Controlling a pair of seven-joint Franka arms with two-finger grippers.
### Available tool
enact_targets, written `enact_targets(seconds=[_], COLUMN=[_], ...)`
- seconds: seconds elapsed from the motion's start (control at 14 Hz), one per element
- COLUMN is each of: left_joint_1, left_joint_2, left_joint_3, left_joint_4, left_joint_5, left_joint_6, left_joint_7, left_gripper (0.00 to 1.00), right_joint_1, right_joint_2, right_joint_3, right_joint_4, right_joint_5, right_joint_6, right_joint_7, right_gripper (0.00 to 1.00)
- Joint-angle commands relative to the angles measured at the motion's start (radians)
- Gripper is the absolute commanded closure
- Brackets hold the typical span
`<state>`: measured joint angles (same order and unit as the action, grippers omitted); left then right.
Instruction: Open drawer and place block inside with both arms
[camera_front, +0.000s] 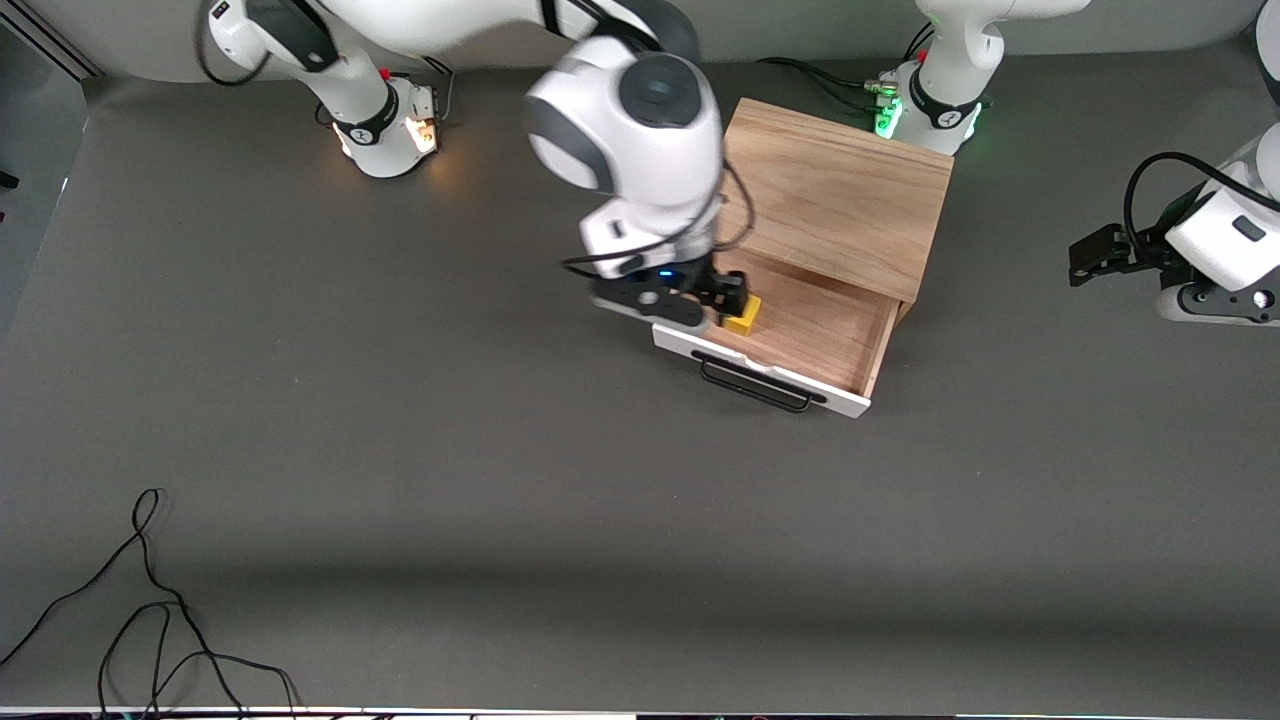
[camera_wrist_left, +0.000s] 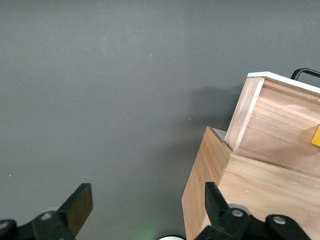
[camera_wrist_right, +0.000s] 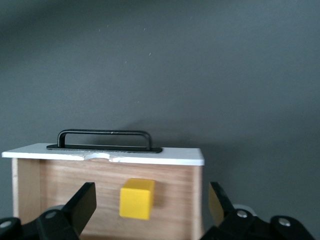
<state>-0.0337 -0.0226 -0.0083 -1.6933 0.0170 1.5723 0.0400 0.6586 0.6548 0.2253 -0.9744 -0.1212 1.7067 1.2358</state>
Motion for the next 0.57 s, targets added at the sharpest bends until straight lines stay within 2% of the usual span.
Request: enact_targets(seconds=[0.0, 0.29, 0.5], left_joint_1=[-0.018, -0.020, -0.020], left_joint_2=[0.001, 0.001, 0.003], left_joint_3=[0.011, 0.011, 0.011], left_joint_4=[0.003, 0.003, 0.003], left_joint_5=[0.001, 0.001, 0.001], left_joint_6=[-0.012, -0.014, -0.012], left_joint_7=[0.001, -0.002, -0.003], left_gripper=[0.00, 0.00, 0.00], right_joint_1=[-0.108, -0.249, -0.280], right_joint_2=[-0.214, -0.395, -0.501], right_joint_3=[-0.004, -0.009, -0.104], right_joint_4=[-0.220, -0.415, -0.533], right_joint_5=[0.081, 0.080, 0.083], right_joint_6=[-0.007, 0.020, 0.059], right_joint_7=[-0.146, -0.342, -0.507], right_gripper=[0.00, 0.00, 0.00])
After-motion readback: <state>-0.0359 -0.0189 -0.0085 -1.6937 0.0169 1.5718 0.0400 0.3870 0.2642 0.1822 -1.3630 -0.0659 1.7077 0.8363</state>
